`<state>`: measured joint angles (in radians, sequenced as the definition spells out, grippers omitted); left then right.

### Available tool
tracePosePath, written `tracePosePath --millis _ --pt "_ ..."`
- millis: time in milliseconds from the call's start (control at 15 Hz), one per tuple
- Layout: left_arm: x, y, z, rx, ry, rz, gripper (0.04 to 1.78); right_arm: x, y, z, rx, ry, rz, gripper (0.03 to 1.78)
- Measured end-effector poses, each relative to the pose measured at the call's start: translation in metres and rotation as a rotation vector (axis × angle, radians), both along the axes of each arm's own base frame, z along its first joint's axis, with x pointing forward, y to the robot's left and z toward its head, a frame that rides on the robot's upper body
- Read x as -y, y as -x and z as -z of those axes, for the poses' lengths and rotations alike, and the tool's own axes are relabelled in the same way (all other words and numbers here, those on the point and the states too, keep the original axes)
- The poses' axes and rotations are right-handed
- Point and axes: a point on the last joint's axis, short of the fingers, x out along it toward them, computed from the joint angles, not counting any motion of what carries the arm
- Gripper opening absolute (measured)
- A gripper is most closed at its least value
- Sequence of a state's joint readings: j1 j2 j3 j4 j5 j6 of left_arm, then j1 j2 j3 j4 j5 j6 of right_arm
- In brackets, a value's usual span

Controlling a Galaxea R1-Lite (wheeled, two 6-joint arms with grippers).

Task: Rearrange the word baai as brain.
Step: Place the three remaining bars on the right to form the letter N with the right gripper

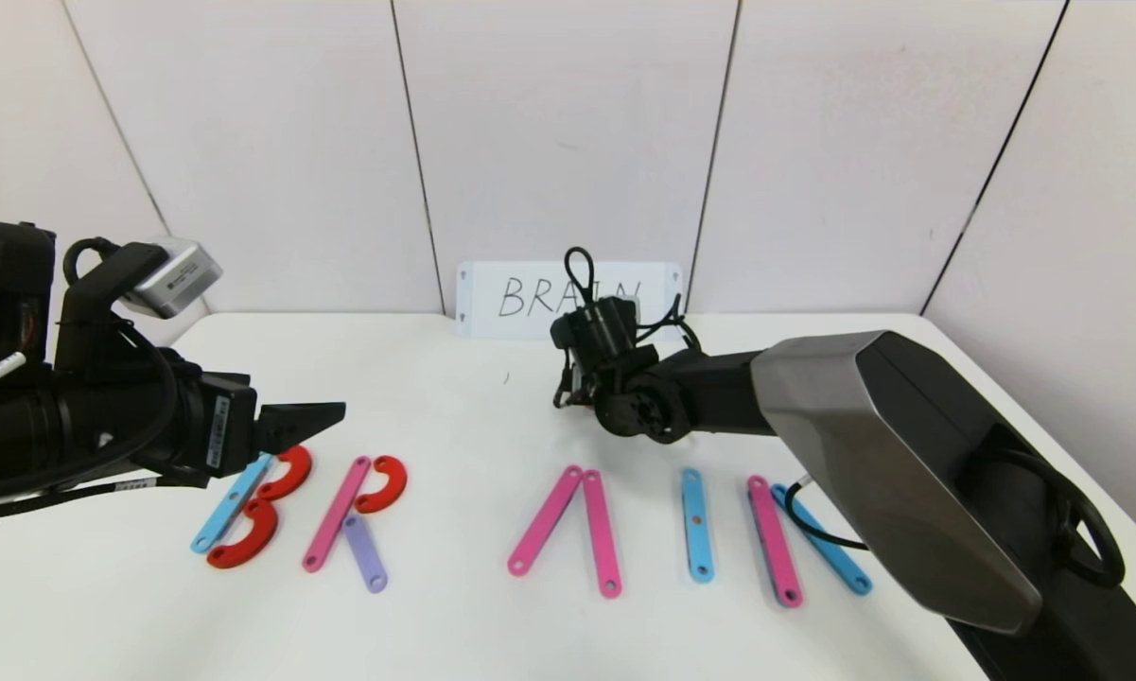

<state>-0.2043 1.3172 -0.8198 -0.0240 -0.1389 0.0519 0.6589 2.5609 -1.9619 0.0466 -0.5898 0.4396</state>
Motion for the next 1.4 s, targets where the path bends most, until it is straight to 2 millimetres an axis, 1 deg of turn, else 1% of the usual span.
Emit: tracePosePath --millis 600,867,1067,1400 --pt "0.0002 0.0004 0.0016 -0.001 -0.013 0.008 1.73 -0.0025 0.0006 0.0042 -0.003 0.001 -0.005 1.73" --pt "0.0002 0.0005 0.0020 -0.003 -0.013 0.008 1.73 0.0000 -0.0020 0.0048 -0.001 0.002 0.001 1.73" --pt "0.0009 0.0006 0.0023 -0.004 -0.013 0.011 1.73 0.0031 -0.0064 0.0092 -0.003 0.003 0.009 1.73" --pt "0.0018 0.0012 0.0036 -0.008 -0.016 0.015 1.73 0.0050 -0.0078 0.0106 -0.006 0.006 0.014 1.71"
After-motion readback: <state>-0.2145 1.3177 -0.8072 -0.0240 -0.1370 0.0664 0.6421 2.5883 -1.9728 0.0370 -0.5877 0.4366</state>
